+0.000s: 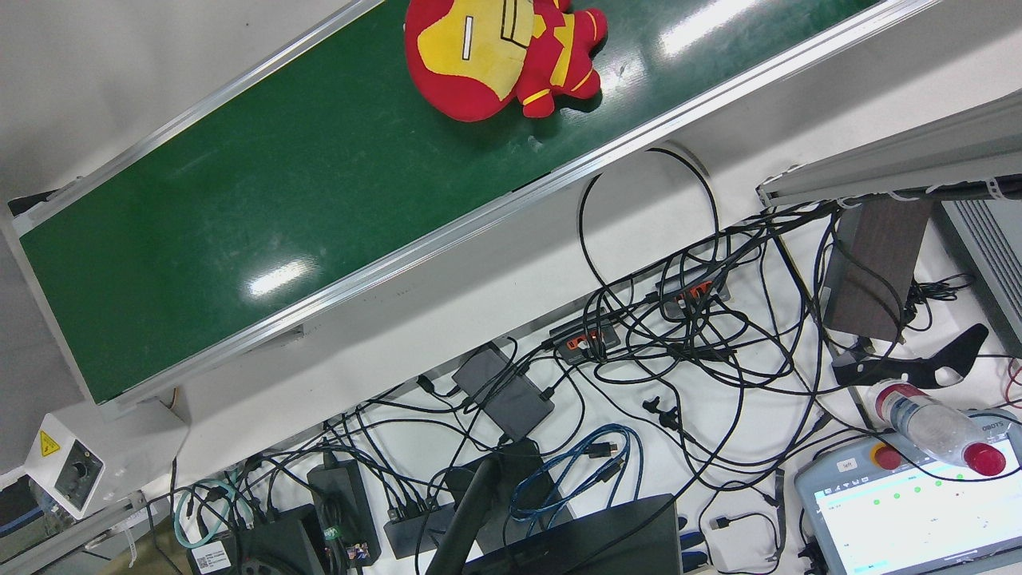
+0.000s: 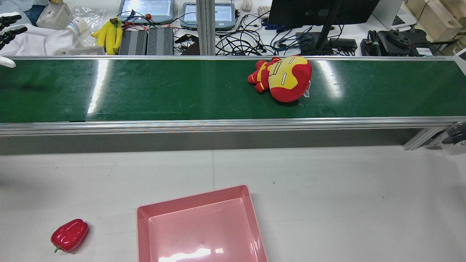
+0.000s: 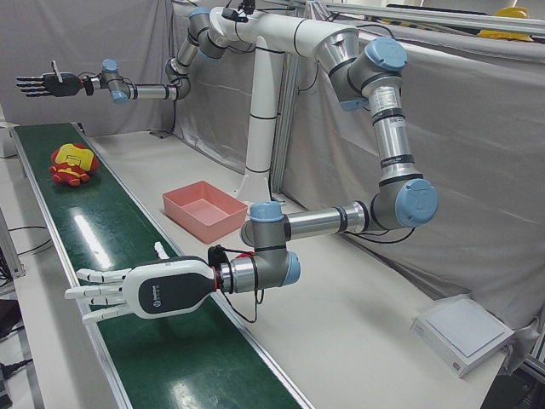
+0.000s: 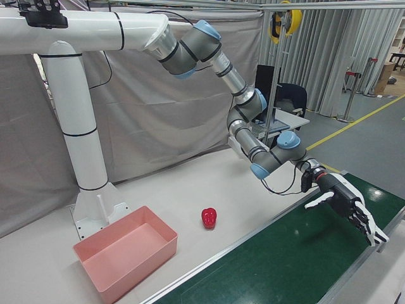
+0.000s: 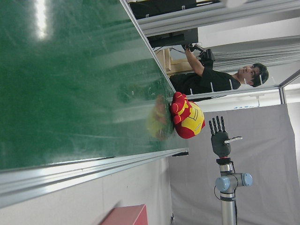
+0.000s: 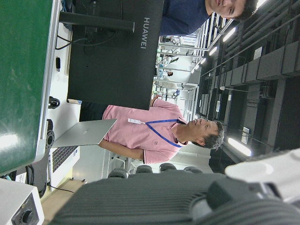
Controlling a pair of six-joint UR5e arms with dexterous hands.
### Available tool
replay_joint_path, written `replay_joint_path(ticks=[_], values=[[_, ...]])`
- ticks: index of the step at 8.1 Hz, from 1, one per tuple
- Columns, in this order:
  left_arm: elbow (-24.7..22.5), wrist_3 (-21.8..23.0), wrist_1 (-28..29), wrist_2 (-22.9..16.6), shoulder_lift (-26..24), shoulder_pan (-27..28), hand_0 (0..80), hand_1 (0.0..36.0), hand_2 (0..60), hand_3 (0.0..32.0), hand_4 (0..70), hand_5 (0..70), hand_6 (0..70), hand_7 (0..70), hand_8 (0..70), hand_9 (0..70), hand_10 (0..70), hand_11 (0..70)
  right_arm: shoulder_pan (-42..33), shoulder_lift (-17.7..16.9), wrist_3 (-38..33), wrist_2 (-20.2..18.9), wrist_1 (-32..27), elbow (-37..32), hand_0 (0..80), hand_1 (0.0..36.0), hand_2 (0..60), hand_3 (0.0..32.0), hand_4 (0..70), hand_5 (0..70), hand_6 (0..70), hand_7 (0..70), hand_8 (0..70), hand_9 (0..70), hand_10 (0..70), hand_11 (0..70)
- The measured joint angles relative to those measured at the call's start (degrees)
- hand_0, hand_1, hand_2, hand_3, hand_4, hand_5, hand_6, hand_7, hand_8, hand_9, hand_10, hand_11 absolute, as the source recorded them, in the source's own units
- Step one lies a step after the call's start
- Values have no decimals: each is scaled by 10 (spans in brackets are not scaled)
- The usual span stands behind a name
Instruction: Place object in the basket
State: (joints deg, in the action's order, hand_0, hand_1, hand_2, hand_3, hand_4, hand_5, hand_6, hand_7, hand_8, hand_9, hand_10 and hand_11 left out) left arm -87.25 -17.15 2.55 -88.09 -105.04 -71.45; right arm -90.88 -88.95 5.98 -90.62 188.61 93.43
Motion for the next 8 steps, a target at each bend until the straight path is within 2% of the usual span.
replay_joint_path(ticks=[8], values=[[-3,1,1,-1,0,0,677,217,0,0,84,193,38,37,95,150,0,0,0,0,0,0,0,0,0,0,0,0,0,0,0,0,0,0,0,0]])
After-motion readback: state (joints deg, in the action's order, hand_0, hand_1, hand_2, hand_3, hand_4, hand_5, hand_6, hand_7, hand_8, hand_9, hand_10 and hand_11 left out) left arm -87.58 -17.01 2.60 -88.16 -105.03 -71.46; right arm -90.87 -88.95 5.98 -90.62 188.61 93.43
